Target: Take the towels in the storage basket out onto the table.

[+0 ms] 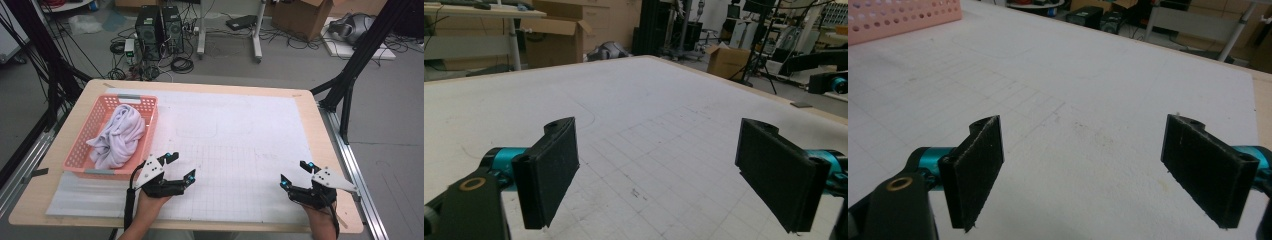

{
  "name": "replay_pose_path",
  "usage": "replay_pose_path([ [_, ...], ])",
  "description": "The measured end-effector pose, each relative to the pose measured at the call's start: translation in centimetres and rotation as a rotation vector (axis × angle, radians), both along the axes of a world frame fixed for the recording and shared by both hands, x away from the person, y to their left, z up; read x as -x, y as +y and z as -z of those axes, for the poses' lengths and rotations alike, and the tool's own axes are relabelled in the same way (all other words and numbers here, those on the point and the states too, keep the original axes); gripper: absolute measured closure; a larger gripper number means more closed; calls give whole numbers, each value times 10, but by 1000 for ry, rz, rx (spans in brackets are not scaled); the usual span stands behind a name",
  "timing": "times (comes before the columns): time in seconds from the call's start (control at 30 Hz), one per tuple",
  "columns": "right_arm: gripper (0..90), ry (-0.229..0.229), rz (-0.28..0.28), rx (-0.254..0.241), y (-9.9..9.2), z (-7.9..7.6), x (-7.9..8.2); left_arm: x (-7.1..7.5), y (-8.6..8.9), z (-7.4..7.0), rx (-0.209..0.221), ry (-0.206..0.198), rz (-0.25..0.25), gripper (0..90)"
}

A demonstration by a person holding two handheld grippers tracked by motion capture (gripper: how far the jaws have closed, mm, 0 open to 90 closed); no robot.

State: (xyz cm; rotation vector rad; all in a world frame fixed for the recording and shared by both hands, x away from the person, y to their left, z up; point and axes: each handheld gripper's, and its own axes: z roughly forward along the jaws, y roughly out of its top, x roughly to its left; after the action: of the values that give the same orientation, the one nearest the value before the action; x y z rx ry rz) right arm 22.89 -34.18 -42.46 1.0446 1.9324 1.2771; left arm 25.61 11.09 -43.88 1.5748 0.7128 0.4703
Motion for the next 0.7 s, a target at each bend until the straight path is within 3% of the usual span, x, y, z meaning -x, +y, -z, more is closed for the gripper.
replay_pose_path([
  [0.43,170,57,-10,-41,-9,6,-4,-5,1,2,-6,12,3,175],
  [0.53,187,89,-7,-40,-9,6,-3,-3,2,1,-13,8,-4,178],
  [0.7,184,55,-14,-22,-9,5,-1,-1,1,-2,-30,-3,-6,173],
])
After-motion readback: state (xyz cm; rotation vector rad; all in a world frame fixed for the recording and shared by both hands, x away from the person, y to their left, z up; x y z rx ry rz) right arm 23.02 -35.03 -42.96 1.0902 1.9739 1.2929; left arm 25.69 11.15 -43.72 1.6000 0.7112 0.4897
